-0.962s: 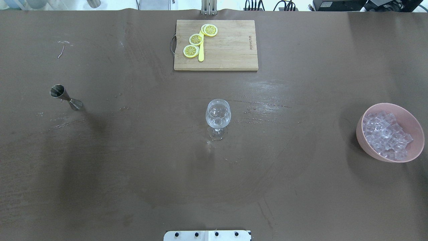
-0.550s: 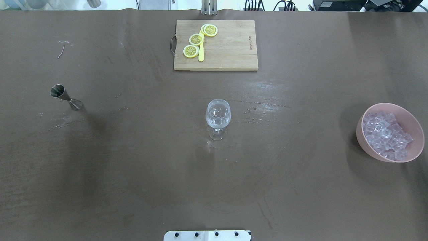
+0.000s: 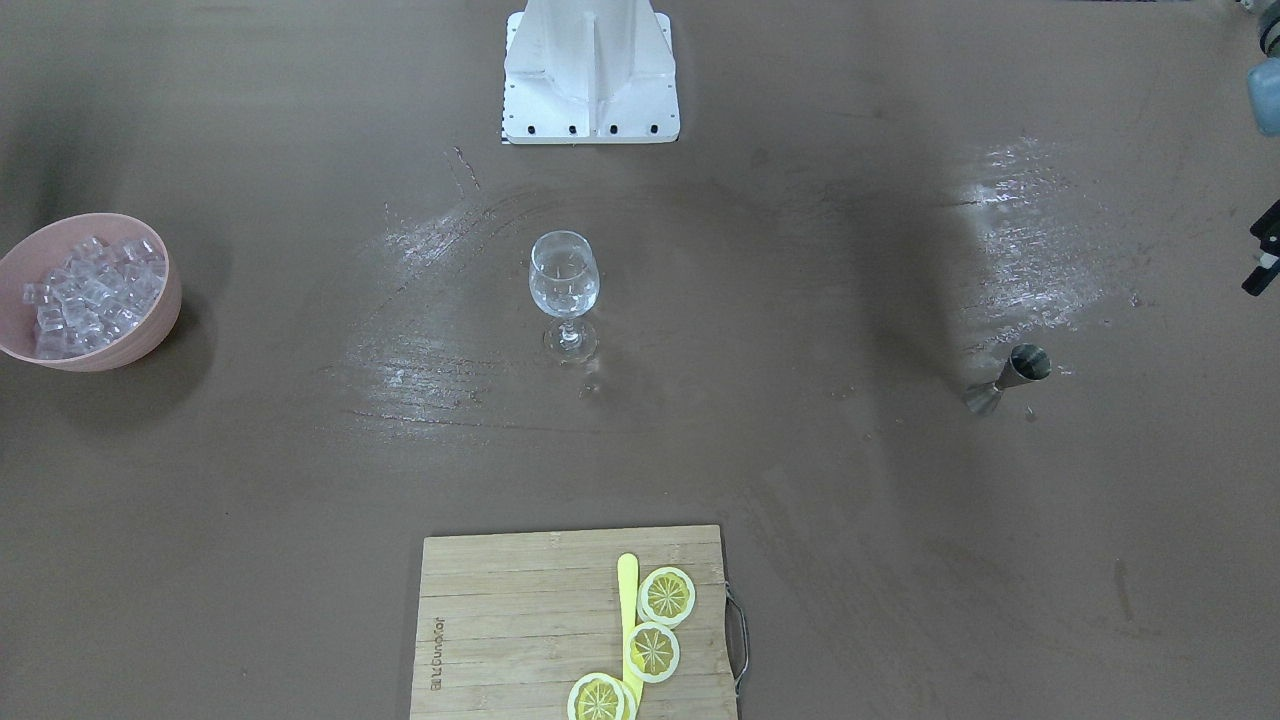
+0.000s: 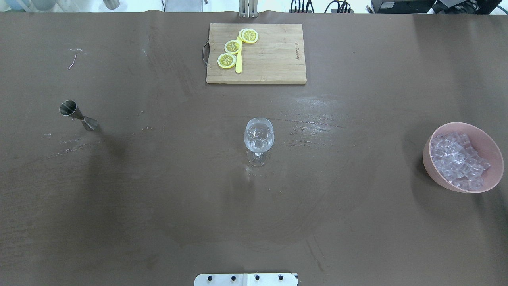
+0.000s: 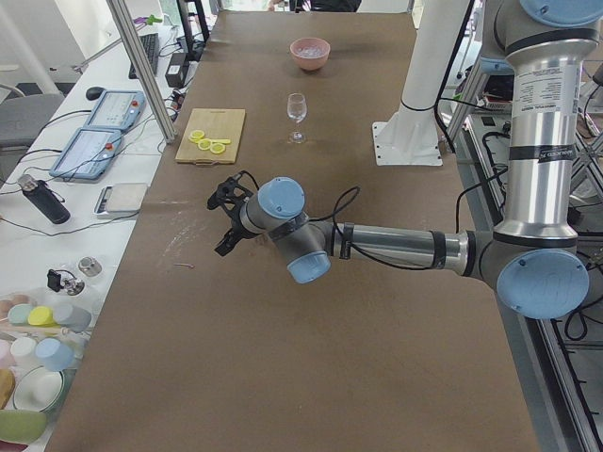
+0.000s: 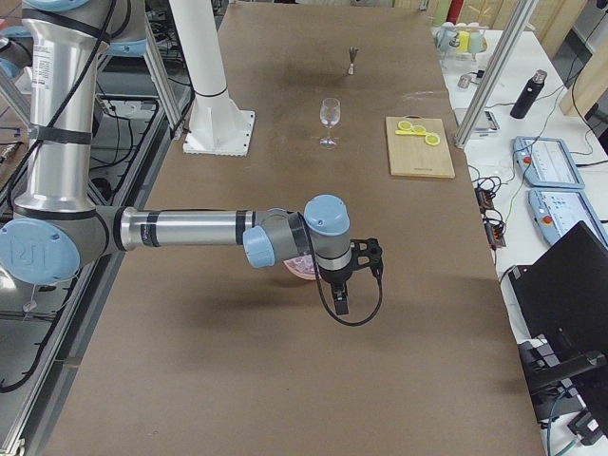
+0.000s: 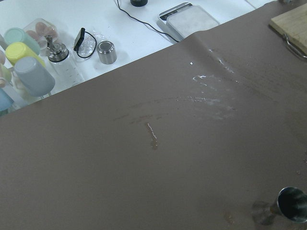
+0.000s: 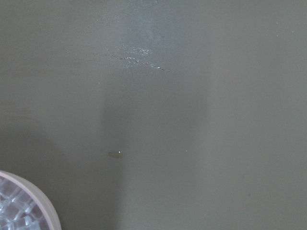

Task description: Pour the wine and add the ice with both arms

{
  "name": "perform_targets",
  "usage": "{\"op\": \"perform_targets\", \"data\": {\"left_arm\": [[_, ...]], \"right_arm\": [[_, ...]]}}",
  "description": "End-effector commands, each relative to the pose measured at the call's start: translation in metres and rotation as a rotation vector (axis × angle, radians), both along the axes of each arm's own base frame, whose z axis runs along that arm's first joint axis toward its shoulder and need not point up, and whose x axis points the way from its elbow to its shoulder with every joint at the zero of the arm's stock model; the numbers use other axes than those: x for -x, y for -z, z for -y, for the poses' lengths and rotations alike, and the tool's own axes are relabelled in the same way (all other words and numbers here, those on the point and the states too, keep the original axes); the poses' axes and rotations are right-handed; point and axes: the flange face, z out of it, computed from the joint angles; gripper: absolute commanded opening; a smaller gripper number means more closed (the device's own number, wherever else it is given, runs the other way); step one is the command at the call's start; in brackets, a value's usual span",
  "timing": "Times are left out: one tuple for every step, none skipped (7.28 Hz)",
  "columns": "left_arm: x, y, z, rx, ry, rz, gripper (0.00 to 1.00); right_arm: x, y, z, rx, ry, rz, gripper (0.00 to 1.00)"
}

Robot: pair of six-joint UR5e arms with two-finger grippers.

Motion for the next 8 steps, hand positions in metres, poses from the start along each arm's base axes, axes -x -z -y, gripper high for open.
{"op": "perform_targets", "data": {"left_arm": [[-0.043,-0.001,-0.016,-0.088,0.091,-0.029,0.99],[-0.064,-0.008,-0.026,-0.116,0.132,-0.020,0.99],[-0.090,-0.006,-0.031,-0.108,0.164,-0.059,0.99],[-0.117,-0.013,-0.046,-0.118,0.179,-0.059,0.99],[-0.144,-0.019,-0.060,-0.110,0.208,-0.077,0.99],[-0.165,-0.023,-0.076,-0.110,0.212,-0.094,0.99],[-0.180,-0.028,-0.085,-0.095,0.235,-0.096,0.99],[-0.197,-0.028,-0.092,-0.085,0.271,-0.107,0.99]], "right_arm": [[0.000,0.001,-0.004,0.004,0.000,0.000,1.00],[0.000,0.000,-0.005,0.004,0.000,0.000,1.00],[0.000,0.000,-0.005,0.004,0.001,0.001,1.00],[0.000,0.000,-0.005,0.004,0.001,0.003,1.00],[0.000,-0.001,-0.006,0.007,0.002,0.005,1.00],[0.000,-0.003,-0.007,0.010,0.002,0.006,1.00],[0.000,-0.004,-0.008,0.014,0.003,0.008,1.00],[0.000,-0.004,-0.009,0.015,0.003,0.007,1.00]]}}
